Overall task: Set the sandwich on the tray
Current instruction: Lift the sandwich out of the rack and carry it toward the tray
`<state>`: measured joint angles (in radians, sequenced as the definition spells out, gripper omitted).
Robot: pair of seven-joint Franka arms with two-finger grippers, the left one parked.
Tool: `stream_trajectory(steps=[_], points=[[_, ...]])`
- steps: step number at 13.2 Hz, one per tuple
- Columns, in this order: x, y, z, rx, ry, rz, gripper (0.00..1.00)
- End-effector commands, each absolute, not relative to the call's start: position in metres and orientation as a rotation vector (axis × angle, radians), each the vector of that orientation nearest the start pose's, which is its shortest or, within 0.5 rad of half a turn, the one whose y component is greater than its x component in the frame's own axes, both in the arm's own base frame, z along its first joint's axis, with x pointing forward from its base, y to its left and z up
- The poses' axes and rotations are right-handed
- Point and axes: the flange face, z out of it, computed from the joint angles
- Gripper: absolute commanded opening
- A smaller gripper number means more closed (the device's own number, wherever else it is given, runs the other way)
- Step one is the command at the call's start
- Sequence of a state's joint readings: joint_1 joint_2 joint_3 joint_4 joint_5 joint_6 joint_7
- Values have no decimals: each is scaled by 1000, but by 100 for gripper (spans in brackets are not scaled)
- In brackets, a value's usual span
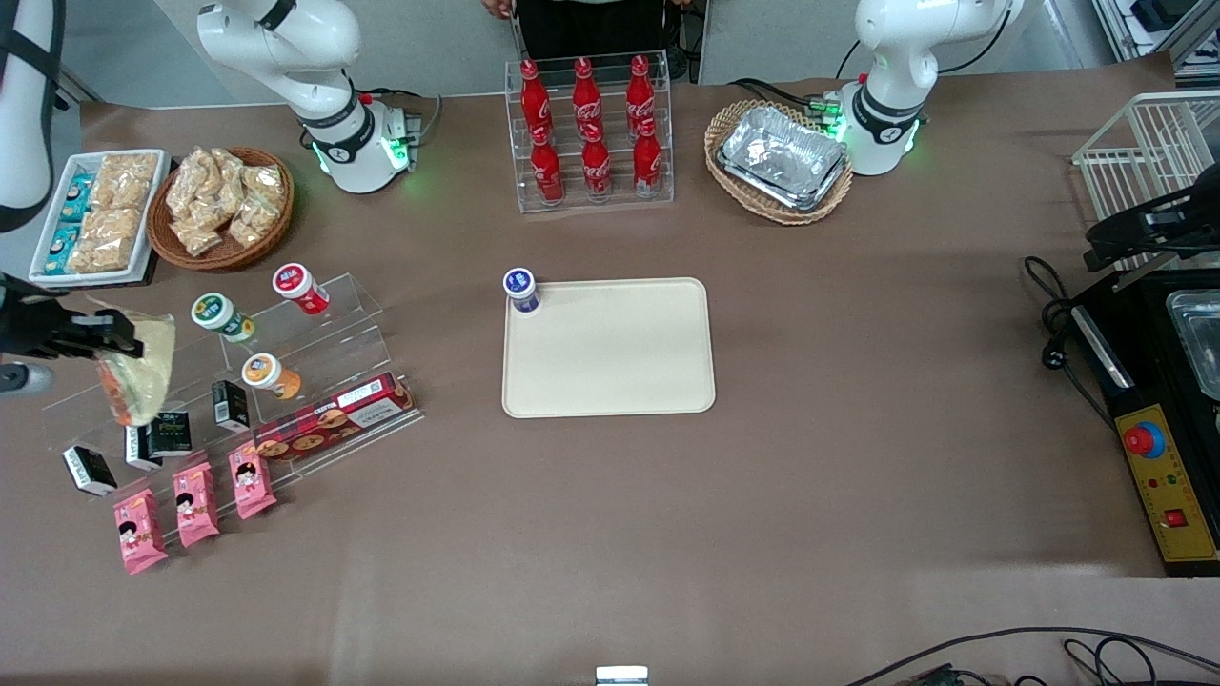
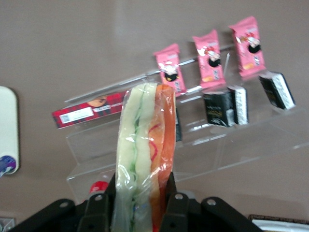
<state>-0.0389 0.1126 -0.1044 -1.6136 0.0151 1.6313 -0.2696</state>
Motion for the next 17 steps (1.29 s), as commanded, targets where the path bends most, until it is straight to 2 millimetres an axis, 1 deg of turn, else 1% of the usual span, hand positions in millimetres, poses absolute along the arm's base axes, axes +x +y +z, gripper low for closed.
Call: stream_trajectory(steps=[1, 2, 4, 5, 6, 7, 8, 9, 10, 11, 13, 14, 15, 16, 17], points=[[594, -18, 555, -3076, -397, 189, 40], [595, 1, 556, -3060, -471, 185, 40], [593, 51, 556, -2999, -721, 176, 40], [592, 72, 554, -2971, -809, 176, 40], [590, 97, 551, -2935, -902, 182, 40], [589, 114, 547, -2907, -969, 186, 40], [590, 126, 539, -2877, -1025, 196, 40], [591, 144, 533, -2834, -1117, 190, 40], [592, 156, 530, -2786, -1216, 156, 40], [592, 172, 526, -2755, -1271, 140, 40], [592, 203, 509, -2712, -1334, 142, 40], [592, 216, 505, -2693, -1373, 116, 40], [590, 237, 496, -2667, -1410, 107, 41], [584, 264, 488, -2637, -1465, 101, 41], [581, 279, 479, -2618, -1496, 106, 41]])
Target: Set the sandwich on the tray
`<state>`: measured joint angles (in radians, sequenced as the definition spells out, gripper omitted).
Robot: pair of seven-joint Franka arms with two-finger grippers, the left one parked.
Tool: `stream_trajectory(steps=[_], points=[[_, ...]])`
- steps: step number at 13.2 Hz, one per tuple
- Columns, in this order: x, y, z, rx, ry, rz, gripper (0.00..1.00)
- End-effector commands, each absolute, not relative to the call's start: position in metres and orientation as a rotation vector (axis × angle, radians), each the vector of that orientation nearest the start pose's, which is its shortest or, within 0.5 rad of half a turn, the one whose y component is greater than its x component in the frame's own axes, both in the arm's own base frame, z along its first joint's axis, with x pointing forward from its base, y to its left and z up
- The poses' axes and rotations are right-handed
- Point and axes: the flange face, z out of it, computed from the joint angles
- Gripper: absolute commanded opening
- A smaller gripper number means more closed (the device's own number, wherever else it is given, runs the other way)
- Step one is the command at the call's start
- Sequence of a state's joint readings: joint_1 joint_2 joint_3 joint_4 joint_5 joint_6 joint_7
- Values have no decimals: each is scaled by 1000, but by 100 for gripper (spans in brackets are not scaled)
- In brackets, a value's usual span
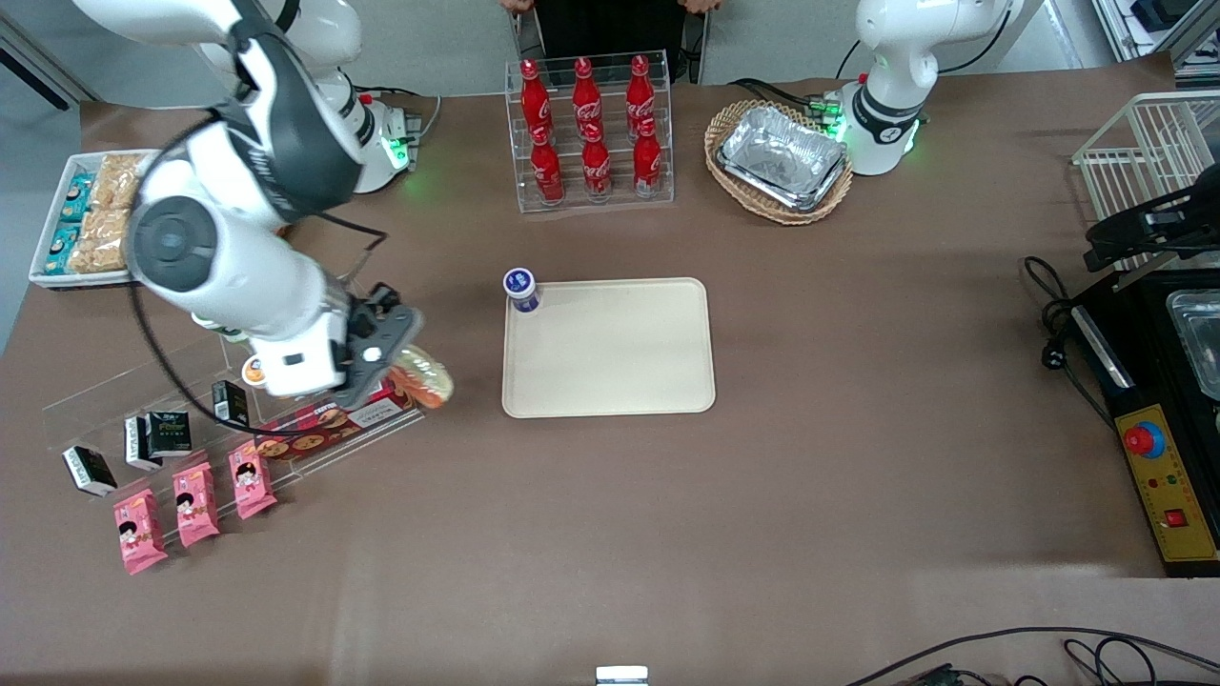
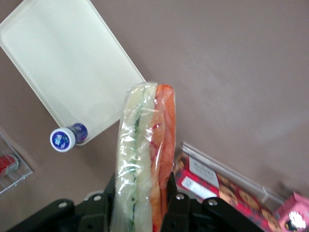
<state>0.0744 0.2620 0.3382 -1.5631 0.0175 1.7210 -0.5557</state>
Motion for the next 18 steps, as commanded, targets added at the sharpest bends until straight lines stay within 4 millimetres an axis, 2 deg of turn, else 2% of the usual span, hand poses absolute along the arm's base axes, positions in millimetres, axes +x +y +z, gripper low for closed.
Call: stream_trajectory(steps=[1, 6, 8, 10, 13, 18], points=[[578, 294, 469, -2599, -1529, 114, 41], [546, 392, 424, -2468, -1839, 56, 41], [522, 440, 399, -2424, -2003, 26, 41], [530, 444, 365, -2414, -2003, 26, 41], [531, 459, 323, -2379, -2009, 0, 41], [530, 471, 277, -2348, -2084, -39, 41]])
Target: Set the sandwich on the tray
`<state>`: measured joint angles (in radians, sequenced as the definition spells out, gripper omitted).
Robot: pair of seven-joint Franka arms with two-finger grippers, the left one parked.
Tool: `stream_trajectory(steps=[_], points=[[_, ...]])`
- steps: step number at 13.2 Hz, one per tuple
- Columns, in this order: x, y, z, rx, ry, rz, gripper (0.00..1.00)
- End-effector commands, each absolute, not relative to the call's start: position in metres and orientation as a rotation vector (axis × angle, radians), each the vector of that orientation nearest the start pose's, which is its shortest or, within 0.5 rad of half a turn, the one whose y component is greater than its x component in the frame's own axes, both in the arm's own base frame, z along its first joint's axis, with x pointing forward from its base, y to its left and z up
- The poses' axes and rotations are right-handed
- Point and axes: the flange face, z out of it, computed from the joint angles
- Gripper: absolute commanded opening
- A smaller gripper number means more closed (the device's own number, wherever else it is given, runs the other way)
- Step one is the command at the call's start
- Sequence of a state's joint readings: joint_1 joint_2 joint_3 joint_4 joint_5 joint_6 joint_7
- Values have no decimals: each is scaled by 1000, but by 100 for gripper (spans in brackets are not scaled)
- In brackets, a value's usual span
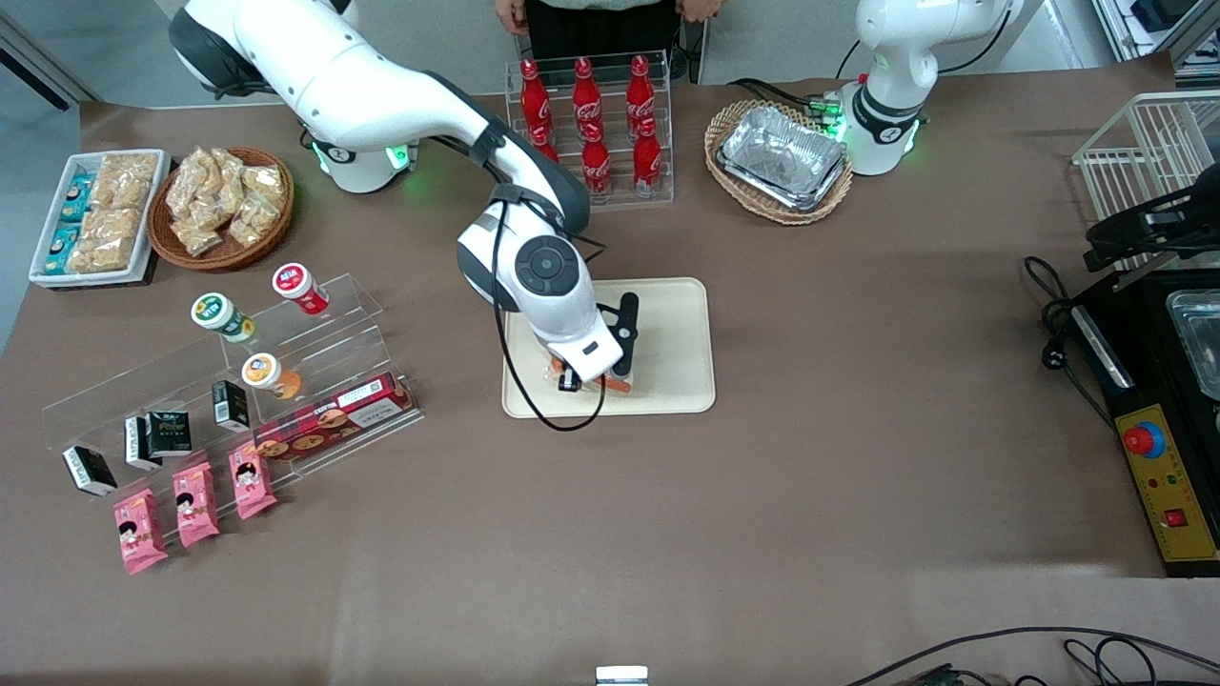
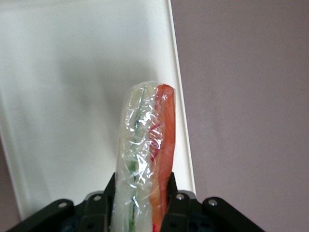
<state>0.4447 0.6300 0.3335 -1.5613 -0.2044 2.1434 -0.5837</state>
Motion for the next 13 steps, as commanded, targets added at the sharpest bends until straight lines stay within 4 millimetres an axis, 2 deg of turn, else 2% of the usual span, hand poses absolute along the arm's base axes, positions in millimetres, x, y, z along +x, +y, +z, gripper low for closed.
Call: stream_trajectory(steps=[1, 5, 6, 9, 10, 11, 12, 13], points=[[529, 472, 273, -2348, -2077, -56, 41], [517, 487, 254, -2324, -2116, -66, 42], [518, 487, 251, -2341, -2100, -77, 49], [519, 488, 243, -2415, -1994, -100, 51], [520, 488, 242, -2431, -1968, -121, 56], [521, 489, 239, -2428, -1965, -130, 80], [520, 489, 238, -2426, -1967, -128, 99], [520, 489, 238, -2426, -1969, -128, 99]])
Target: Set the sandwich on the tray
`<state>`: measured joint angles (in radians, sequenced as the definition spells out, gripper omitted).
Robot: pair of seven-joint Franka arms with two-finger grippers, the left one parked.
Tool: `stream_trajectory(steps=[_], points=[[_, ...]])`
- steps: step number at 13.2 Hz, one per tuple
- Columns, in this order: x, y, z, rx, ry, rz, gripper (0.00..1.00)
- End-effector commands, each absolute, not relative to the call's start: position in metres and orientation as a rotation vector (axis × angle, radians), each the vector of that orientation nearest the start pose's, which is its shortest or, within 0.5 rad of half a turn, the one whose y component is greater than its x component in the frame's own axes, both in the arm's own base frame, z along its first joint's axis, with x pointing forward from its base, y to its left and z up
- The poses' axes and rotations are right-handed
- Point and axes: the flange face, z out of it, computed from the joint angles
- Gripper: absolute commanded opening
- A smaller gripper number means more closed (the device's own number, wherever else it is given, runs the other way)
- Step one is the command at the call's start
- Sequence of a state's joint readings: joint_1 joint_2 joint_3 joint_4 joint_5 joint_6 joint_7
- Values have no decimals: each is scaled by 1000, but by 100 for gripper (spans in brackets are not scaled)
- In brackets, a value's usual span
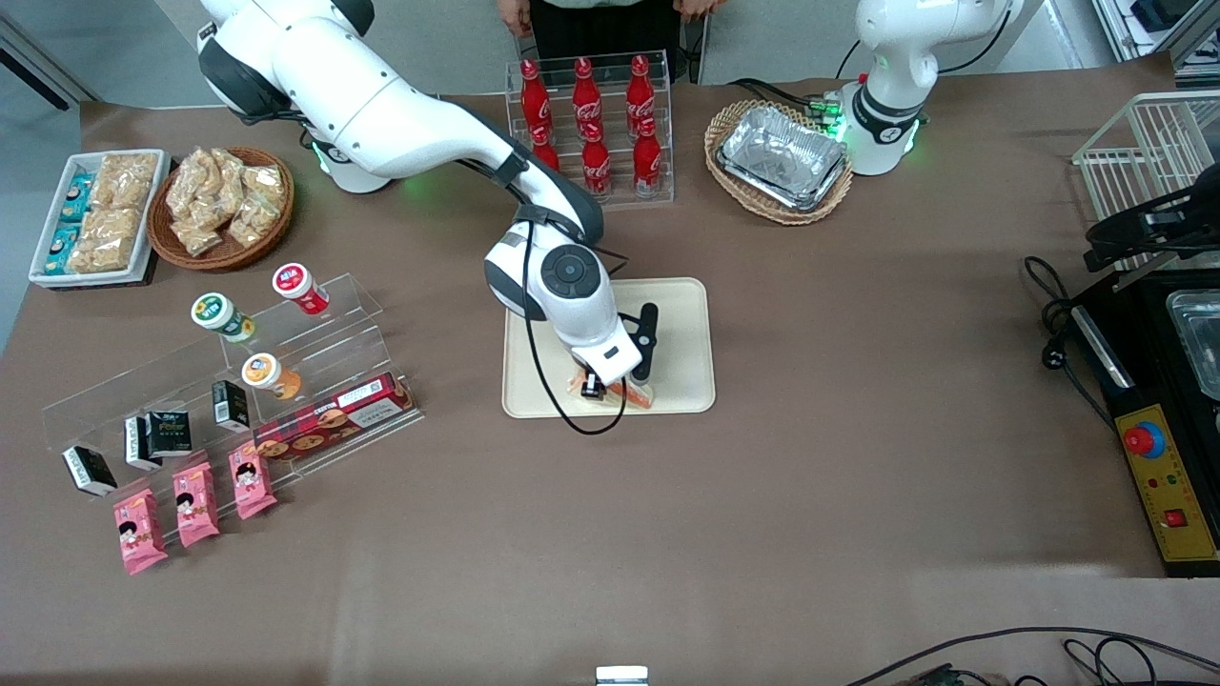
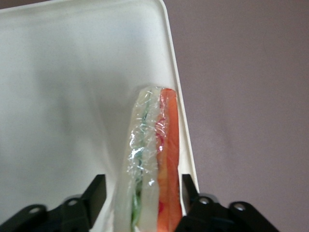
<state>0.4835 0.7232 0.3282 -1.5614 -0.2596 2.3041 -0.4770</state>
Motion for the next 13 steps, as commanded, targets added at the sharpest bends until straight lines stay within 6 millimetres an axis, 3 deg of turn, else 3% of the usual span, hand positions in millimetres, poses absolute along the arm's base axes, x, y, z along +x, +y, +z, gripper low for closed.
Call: stream_trajectory(steps=[1, 3, 5, 8, 10, 13], points=[[520, 489, 238, -2426, -1967, -128, 99], [529, 483, 248, -2436, -1949, -149, 100], [548, 463, 269, -2474, -1900, -168, 100], [567, 428, 333, -2538, -1806, -152, 100], [583, 386, 380, -2597, -1638, -118, 100], [586, 332, 455, -2651, -1445, -82, 100]])
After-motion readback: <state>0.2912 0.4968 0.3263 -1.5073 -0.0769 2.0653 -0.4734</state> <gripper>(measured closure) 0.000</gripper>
